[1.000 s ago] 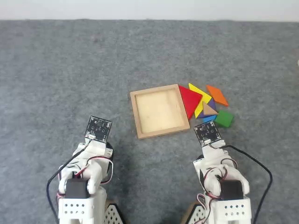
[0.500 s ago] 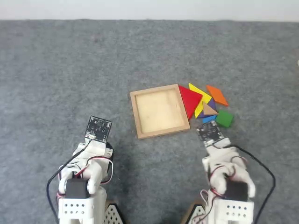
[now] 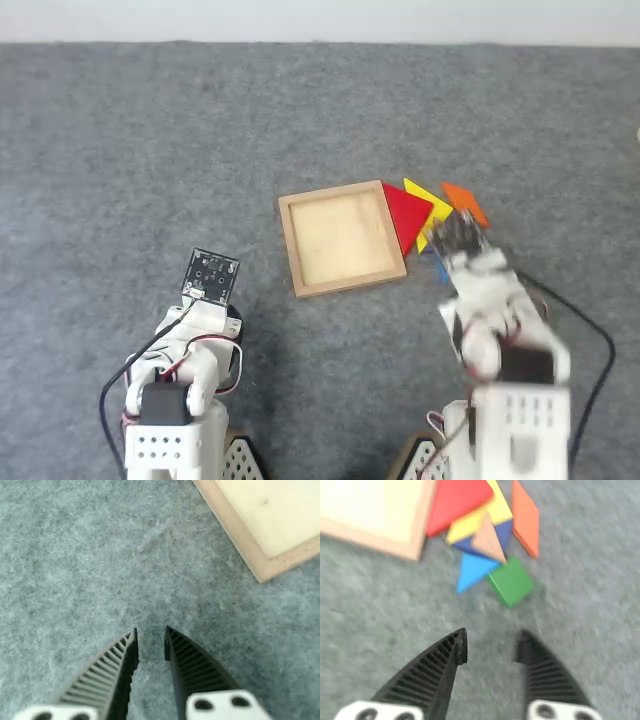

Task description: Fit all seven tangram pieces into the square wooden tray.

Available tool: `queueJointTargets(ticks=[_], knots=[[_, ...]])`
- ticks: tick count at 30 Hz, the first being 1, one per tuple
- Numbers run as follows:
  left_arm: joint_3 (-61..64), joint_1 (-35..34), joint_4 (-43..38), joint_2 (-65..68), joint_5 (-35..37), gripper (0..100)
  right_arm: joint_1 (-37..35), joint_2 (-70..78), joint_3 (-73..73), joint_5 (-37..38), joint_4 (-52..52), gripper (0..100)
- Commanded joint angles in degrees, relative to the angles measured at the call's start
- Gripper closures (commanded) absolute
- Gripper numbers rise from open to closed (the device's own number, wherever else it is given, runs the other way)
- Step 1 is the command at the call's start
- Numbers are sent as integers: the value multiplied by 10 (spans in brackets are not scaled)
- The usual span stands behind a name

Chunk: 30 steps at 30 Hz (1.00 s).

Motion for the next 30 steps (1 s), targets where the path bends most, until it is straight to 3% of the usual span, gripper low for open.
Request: queueJointTargets(ticks=[1,6,13,30], knots=[[-7,-1,2,-12,-6,914,-35,223,-180,-43,-15,691],[-7,-1,2,-12,-6,914,-72,441,-343,-113,-16,658],[-7,-1,2,-12,-6,914,-105,639,-478,-247,-54,658],[-7,-1,2,-12,-6,914,-119,794,-525,-256,-162,658]])
